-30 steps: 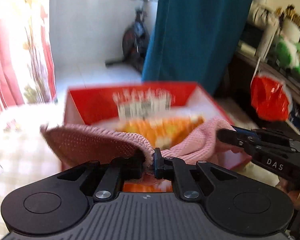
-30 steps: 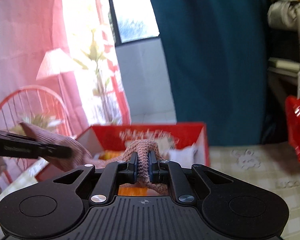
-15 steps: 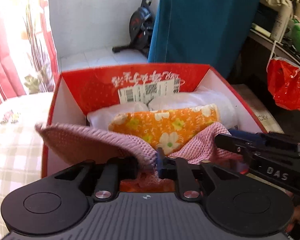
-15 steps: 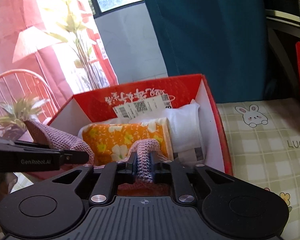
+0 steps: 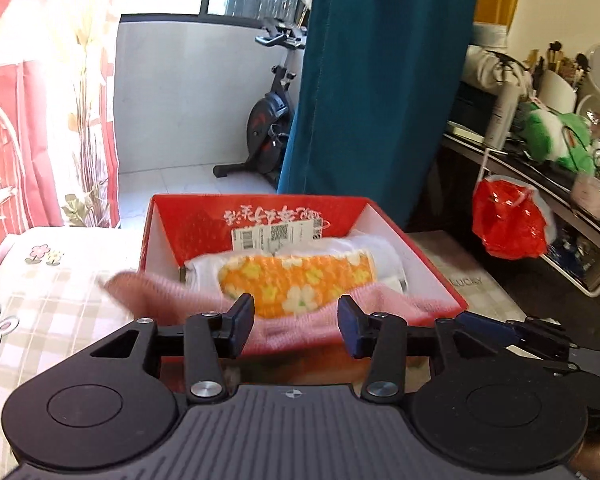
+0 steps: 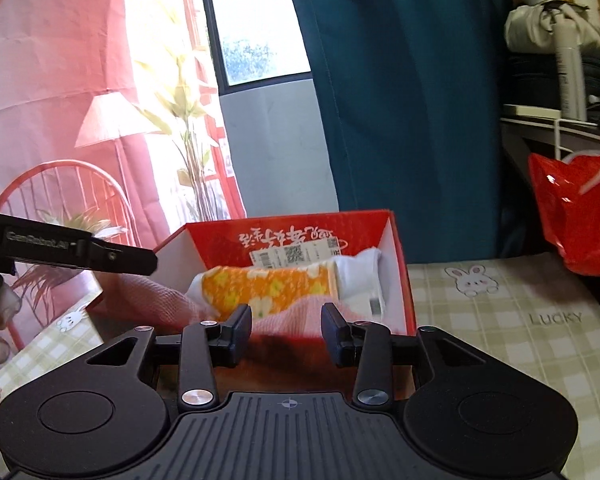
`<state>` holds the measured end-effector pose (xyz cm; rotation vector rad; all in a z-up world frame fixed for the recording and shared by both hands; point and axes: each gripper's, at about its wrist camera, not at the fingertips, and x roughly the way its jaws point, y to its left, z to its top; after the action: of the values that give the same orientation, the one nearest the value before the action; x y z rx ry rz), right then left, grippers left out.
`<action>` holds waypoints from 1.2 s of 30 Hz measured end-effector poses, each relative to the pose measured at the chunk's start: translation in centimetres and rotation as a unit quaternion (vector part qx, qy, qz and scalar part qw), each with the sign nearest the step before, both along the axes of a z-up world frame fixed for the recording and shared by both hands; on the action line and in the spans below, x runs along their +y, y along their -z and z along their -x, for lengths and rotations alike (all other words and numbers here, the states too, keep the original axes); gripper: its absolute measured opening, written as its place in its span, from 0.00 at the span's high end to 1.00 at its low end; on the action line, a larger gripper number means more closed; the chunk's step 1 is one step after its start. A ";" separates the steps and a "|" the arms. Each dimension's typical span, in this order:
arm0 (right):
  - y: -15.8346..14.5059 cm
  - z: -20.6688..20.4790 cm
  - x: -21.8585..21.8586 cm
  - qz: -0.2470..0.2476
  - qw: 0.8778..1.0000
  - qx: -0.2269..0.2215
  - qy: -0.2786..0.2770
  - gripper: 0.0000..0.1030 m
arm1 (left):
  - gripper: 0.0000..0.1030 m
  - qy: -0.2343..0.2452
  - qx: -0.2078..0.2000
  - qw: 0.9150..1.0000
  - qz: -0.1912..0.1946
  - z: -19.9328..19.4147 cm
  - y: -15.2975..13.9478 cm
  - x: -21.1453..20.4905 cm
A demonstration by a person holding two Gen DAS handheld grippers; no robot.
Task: Organize soft objects
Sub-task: 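Lower the pink towel into the box and open both grippers, then move both grippers to the white cloth bundle with green tassel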
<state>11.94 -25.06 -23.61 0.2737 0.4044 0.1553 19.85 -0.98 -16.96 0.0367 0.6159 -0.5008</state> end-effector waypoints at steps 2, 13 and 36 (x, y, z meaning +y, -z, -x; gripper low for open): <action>0.8 1.4 0.3 -0.001 1.000 0.004 -0.001 0.65 | 0.51 -0.007 -0.002 1.000 0.004 1.4 0.6 0.9; 5.4 4.2 1.8 -0.009 0.998 0.060 -0.004 0.65 | 0.49 -0.097 0.034 0.994 0.026 2.7 4.3 6.0; 7.2 -1.1 0.2 -0.024 0.995 0.100 0.021 0.57 | 0.38 -0.106 0.100 0.987 0.065 -0.8 9.7 6.9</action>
<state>13.06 -24.84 -30.82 0.3466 0.5931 0.0969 20.66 5.88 -26.62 -0.2029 0.7719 -0.3387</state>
